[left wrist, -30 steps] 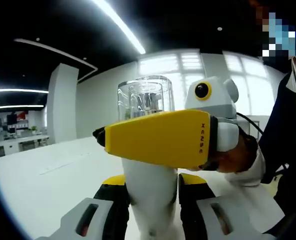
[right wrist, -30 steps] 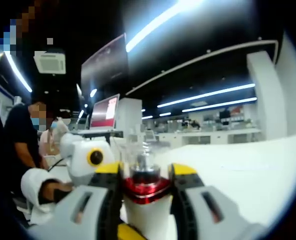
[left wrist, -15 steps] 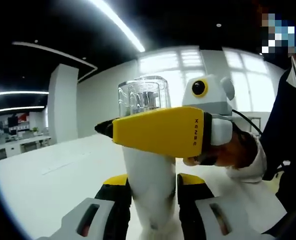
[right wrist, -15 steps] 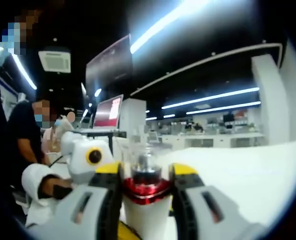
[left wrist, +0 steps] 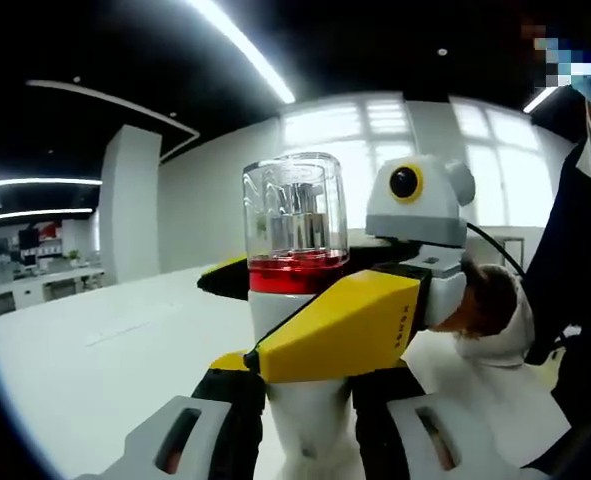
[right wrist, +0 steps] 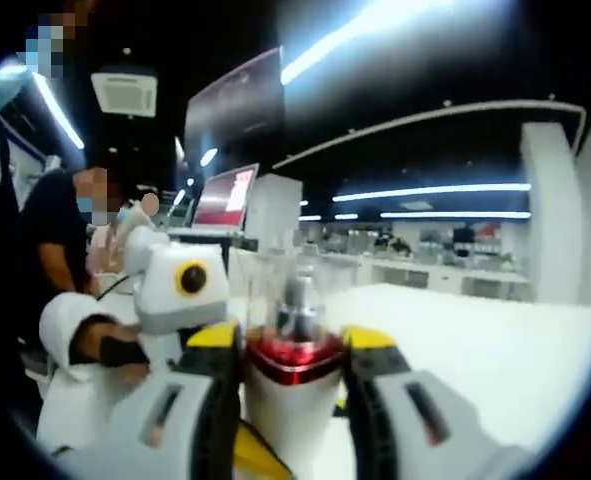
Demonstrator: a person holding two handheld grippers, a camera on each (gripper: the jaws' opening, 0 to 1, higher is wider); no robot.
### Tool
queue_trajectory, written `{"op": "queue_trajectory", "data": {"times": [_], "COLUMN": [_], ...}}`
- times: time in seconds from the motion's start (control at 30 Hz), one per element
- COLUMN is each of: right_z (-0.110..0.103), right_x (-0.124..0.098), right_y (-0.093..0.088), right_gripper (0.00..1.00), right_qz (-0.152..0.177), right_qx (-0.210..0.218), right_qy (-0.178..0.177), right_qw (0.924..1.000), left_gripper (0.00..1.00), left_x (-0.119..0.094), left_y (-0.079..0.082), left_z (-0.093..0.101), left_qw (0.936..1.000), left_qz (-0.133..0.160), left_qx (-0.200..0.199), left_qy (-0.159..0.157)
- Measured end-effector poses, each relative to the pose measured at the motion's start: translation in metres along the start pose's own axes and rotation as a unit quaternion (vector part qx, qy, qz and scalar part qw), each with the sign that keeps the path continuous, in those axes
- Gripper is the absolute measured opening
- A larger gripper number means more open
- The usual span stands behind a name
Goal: Arrange the skincare products in the storage area until every visible bottle or jar stands upright without overlapping.
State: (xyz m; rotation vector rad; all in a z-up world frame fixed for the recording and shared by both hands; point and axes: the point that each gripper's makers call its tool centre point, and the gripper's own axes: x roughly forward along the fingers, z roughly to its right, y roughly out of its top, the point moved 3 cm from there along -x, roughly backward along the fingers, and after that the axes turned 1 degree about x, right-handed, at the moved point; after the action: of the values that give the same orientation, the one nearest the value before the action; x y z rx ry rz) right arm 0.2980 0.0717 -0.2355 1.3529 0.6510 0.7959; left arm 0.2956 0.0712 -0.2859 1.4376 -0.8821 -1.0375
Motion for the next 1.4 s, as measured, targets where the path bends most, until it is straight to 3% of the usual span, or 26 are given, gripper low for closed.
{"op": "queue_trajectory", "data": {"times": [0.67, 0.83, 1.1, 1.4], "right_z": [0.003, 0.004, 0.005, 0.018], "right_x": [0.002, 0.001, 0.0, -0.007], "right_y": [-0.01, -0.019, -0.021, -0.022], "right_gripper": [0.38, 0.38, 0.37, 0.37], "right_qz": [-0.014, -0.039, -0.046, -0.051], "right_qx": [0.033, 0.031, 0.035, 0.032], "right_qy": [-0.012, -0.019, -0.027, -0.049], "right_qw": [0.9993, 0.9986, 0.998, 0.9969], "left_gripper": [0.34, 0.33, 0.34, 0.4], "left_x": [-0.003, -0.003, -0.003, -0.005], "left_y": [-0.005, -0.009, -0.011, -0.013], "left_z": [-0.003, -0.006, -0.007, -0.011], "left_qw": [0.9998, 0.9996, 0.9992, 0.9987], "left_qz": [-0.014, -0.017, -0.026, -0.032], "left_qx": [-0.002, -0.004, 0.009, 0.011], "left_qy": [0.015, 0.023, 0.028, 0.038]}}
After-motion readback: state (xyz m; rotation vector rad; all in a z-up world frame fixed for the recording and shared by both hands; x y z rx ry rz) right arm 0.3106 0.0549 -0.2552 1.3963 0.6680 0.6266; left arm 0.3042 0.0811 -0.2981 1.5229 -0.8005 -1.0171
